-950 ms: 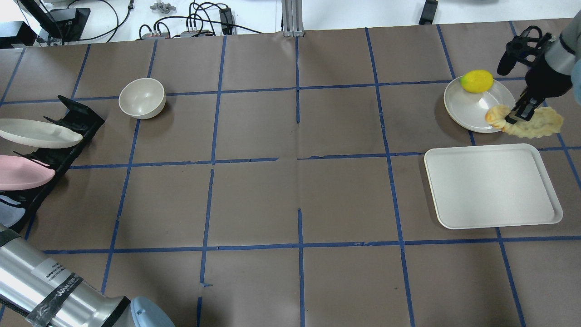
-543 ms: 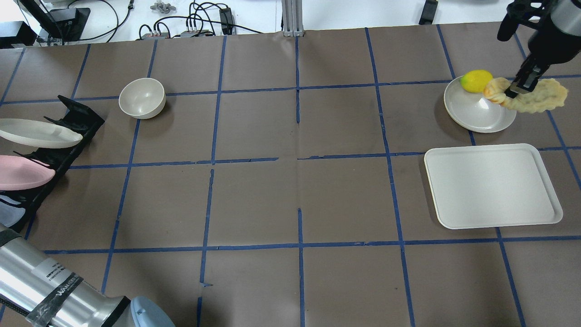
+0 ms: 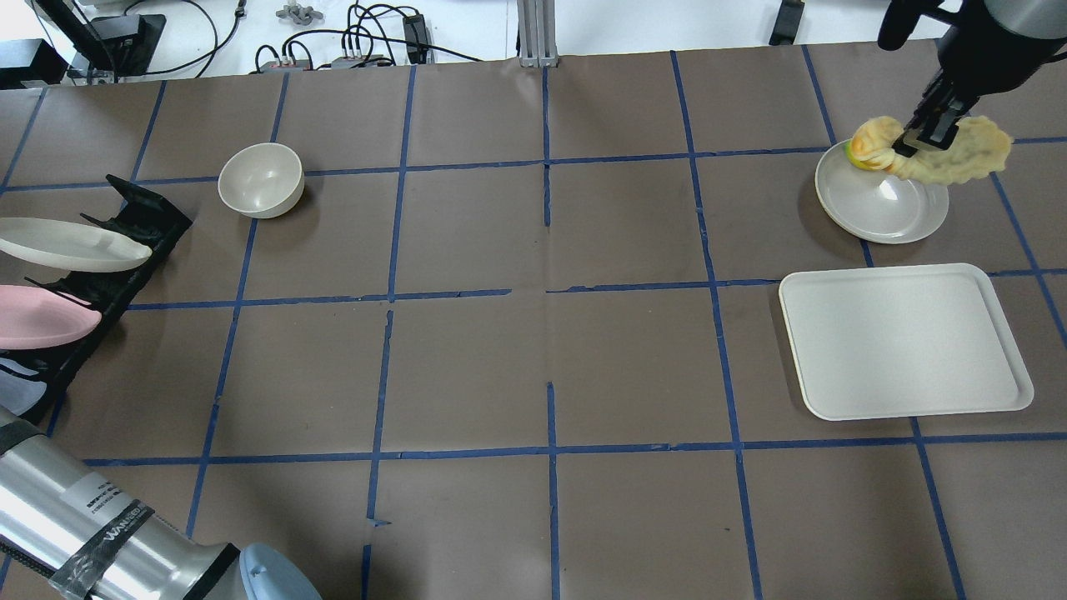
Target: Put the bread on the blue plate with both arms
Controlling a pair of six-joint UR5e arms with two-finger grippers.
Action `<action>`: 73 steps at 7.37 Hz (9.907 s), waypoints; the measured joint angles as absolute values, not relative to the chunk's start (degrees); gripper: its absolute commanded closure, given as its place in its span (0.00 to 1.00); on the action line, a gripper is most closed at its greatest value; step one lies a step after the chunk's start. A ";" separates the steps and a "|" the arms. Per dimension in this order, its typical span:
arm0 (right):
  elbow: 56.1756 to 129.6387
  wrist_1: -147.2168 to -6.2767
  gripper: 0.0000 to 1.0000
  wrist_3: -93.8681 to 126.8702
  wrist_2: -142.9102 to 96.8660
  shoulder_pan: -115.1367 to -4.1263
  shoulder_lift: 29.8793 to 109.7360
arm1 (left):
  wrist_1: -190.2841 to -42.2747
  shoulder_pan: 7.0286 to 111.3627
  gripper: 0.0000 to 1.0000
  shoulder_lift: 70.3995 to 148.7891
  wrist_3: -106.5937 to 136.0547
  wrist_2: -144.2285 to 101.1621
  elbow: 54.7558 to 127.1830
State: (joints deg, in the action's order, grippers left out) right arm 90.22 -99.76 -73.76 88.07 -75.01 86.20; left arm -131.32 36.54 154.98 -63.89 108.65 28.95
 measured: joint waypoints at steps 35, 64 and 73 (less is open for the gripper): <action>90.75 -92.30 0.88 -58.21 87.81 -84.94 89.39 | -170.13 51.09 0.96 148.97 -49.12 102.02 3.61; 90.43 -93.19 0.87 -51.65 87.43 -87.63 87.80 | -43.77 95.10 0.00 115.27 7.74 71.91 105.90; 76.70 -106.89 0.83 -32.40 87.19 -107.73 62.35 | -74.01 88.54 0.00 108.34 2.50 88.79 90.67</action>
State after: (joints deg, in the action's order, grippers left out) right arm 76.70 -106.89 -32.40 87.19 -107.73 62.35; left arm -74.01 88.54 108.34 2.50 88.79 90.67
